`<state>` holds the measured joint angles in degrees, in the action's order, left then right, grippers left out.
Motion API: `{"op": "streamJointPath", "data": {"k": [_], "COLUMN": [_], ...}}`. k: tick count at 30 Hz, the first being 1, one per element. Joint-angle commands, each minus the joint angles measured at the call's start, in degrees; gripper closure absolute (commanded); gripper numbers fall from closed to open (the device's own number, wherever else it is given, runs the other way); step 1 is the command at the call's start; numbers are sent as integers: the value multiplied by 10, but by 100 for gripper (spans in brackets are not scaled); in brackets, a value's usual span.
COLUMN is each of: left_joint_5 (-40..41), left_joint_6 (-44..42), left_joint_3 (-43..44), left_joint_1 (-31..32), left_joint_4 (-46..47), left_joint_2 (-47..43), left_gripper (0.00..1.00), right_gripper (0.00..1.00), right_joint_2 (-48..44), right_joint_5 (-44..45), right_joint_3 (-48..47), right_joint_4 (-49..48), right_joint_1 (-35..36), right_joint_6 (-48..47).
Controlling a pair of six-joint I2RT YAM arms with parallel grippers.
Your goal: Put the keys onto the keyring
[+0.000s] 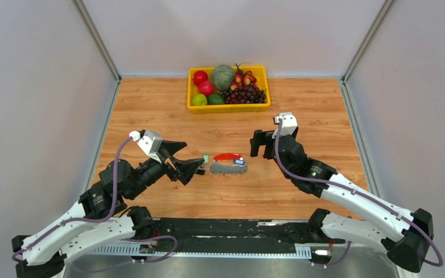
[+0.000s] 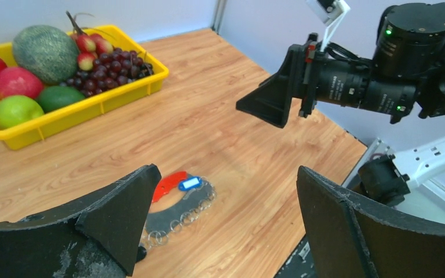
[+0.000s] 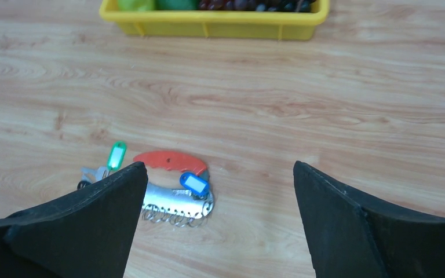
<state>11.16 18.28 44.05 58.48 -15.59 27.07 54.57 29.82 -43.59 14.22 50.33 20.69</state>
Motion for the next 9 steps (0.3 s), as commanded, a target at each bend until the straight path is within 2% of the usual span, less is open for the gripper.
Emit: {"op": "streamJointPath", "data": {"k": [1, 6, 9], "left_joint_5": [22, 25, 23], "left_joint_6": [-28, -33, -33], "left_joint_3": [37, 42, 43], "left_joint_1": [0, 0, 0], "left_joint_4": [-9, -10, -8], "left_joint_2": [5, 11, 15], "left_gripper": [0, 0, 0], "right_gripper": [0, 0, 0], "right_joint_2": [-31, -45, -30], "right_joint_5": [129, 155, 175], "right_joint_3": [-50, -59, -64], "right_joint_4": [64, 81, 100], "right_joint_1": [0, 0, 0], "right_joint_6": [16, 9, 39]}}
